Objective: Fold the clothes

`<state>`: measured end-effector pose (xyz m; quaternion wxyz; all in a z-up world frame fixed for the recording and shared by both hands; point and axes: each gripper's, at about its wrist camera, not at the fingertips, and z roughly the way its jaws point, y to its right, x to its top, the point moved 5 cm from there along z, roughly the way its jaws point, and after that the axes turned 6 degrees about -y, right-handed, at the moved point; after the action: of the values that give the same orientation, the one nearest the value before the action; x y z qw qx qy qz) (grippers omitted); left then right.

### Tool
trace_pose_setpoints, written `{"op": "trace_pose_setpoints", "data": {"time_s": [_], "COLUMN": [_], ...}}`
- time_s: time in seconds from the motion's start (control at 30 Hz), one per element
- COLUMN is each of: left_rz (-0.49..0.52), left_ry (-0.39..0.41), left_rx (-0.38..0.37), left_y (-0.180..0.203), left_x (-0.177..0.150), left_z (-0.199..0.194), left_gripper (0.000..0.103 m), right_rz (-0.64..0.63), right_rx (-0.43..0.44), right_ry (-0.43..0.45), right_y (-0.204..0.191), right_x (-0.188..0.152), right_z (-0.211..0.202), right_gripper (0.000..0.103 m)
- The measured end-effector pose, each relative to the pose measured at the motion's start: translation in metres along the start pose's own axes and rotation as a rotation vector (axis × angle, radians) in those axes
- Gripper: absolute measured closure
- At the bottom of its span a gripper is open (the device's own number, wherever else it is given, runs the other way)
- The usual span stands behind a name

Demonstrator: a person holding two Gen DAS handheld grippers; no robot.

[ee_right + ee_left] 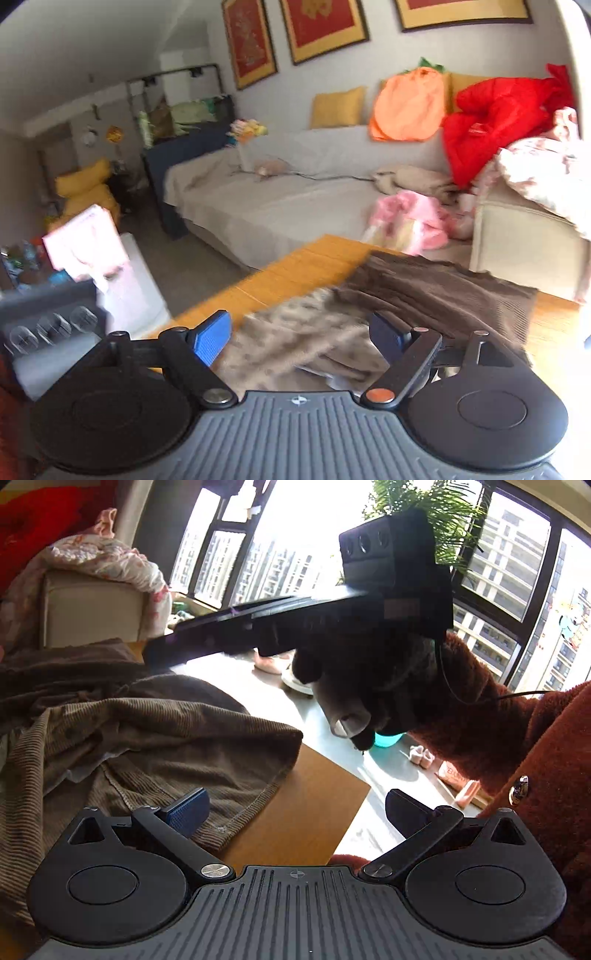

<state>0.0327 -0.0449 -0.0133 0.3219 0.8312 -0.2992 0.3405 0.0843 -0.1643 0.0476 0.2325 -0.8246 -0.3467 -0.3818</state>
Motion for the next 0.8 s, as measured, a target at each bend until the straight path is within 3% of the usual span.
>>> {"op": "trace_pose_setpoints", "data": {"time_s": [0.07,0.13,0.23,0.3,0.53,0.57,0.6,0.67,0.7,0.8], "left_rz": [-0.031,-0.07,-0.131,-0.138,-0.145,-0.152,-0.162,-0.186,-0.197,-0.221], "left_ry": [0.006,0.009,-0.016,-0.038,-0.054,-0.052,-0.05,-0.047,-0.046,-0.072], "left_rx": [0.043,0.064,0.038,0.036,0.074,0.079,0.078,0.059,0.046,0.003], "left_y": [-0.013,-0.026,-0.041,-0.046,-0.054,-0.055,-0.057,-0.059,-0.06,-0.062], "left_x": [0.002,0.003,-0.003,-0.007,-0.014,-0.014,-0.015,-0.016,-0.017,-0.016], "left_z": [-0.003,-0.003,0.007,0.013,0.007,0.006,0.005,0.008,0.011,0.029], "left_gripper": [0.0,0.0,0.0,0.0,0.0,0.0,0.0,0.0,0.0,0.0], "right_rz": [-0.002,0.005,-0.014,-0.023,-0.096,-0.097,-0.092,-0.069,-0.051,0.035], "right_rx": [-0.093,-0.134,-0.084,-0.034,0.021,0.013,0.001,-0.016,-0.027,-0.045], "right_ry": [-0.071,-0.127,-0.164,-0.178,-0.222,-0.214,-0.206,-0.19,-0.178,-0.128], "right_y": [0.013,0.02,0.013,0.002,-0.04,-0.04,-0.039,-0.033,-0.028,-0.007], "right_x": [-0.029,-0.059,-0.09,-0.103,-0.127,-0.126,-0.124,-0.12,-0.118,-0.109], "right_z": [0.015,0.026,0.021,0.014,0.024,0.026,0.028,0.029,0.028,0.018], "right_gripper": [0.02,0.02,0.035,0.051,0.054,0.061,0.075,0.085,0.095,0.101]}}
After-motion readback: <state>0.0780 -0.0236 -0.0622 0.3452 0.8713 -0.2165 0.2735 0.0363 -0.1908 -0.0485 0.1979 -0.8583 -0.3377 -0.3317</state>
